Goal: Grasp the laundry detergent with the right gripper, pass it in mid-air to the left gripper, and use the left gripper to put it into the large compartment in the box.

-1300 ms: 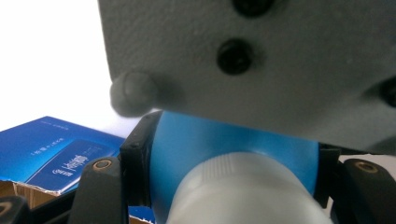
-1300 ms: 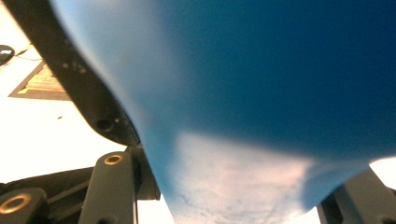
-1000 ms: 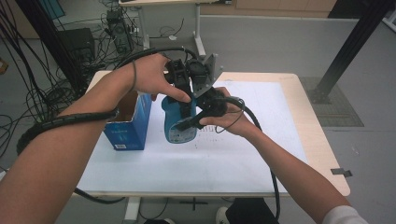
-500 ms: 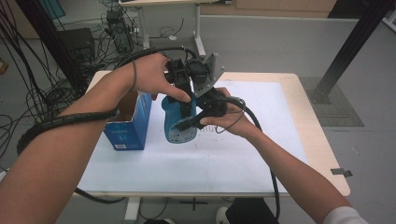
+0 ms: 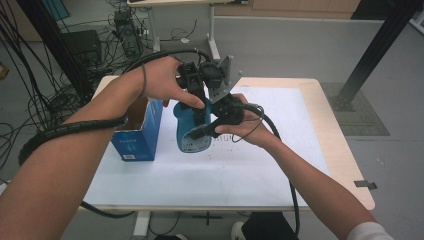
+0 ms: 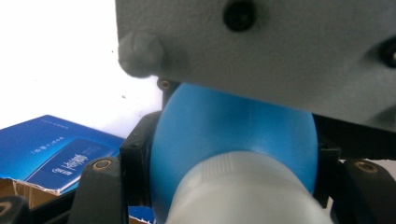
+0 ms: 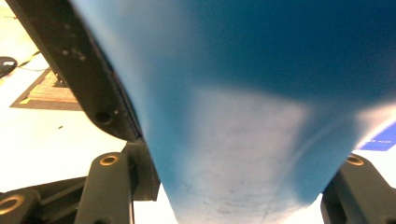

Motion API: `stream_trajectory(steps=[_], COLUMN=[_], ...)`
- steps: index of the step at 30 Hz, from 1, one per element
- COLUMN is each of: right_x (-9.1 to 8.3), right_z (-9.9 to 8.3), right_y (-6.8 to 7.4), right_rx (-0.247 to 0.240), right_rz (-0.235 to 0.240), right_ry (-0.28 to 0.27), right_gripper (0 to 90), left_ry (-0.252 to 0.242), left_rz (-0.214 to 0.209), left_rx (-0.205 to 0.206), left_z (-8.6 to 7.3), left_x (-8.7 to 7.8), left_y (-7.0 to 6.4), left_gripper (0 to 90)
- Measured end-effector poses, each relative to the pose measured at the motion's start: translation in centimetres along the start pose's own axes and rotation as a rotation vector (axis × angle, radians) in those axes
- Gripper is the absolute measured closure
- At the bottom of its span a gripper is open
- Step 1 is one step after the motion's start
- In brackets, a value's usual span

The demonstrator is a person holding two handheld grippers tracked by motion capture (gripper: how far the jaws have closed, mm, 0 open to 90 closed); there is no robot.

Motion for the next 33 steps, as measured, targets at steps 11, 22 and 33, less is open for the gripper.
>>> stream_trajectory(steps=[11, 22, 33], right_x=[-0.01, -0.12, -0.19], right_z=[0.06, 0.05, 0.05], right_y=[0.06, 0.05, -0.07], right_rx=[0.005, 0.009, -0.002], right_rz=[-0.003, -0.005, -0.012], right_ry=[-0.008, -0.015, -0.018], right_gripper=[40.6, 39.7, 39.4], left_ry=[-0.004, -0.006, -0.012], left_rz=[0.005, 0.009, 0.015], left_rx=[-0.009, -0.006, -0.01], left_z=[-0.05, -0.06, -0.01], left_x=[-0.09, -0.18, -0.2], left_y=[-0.06, -0.05, -0.05], left_gripper=[37.3, 37.3, 37.4])
Point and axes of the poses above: each handheld gripper's, and its own axes: x roughly forward along the jaws, z roughly out of its top, y roughly to its left, the point moved 4 cm from there along x, roughly forward along the jaws
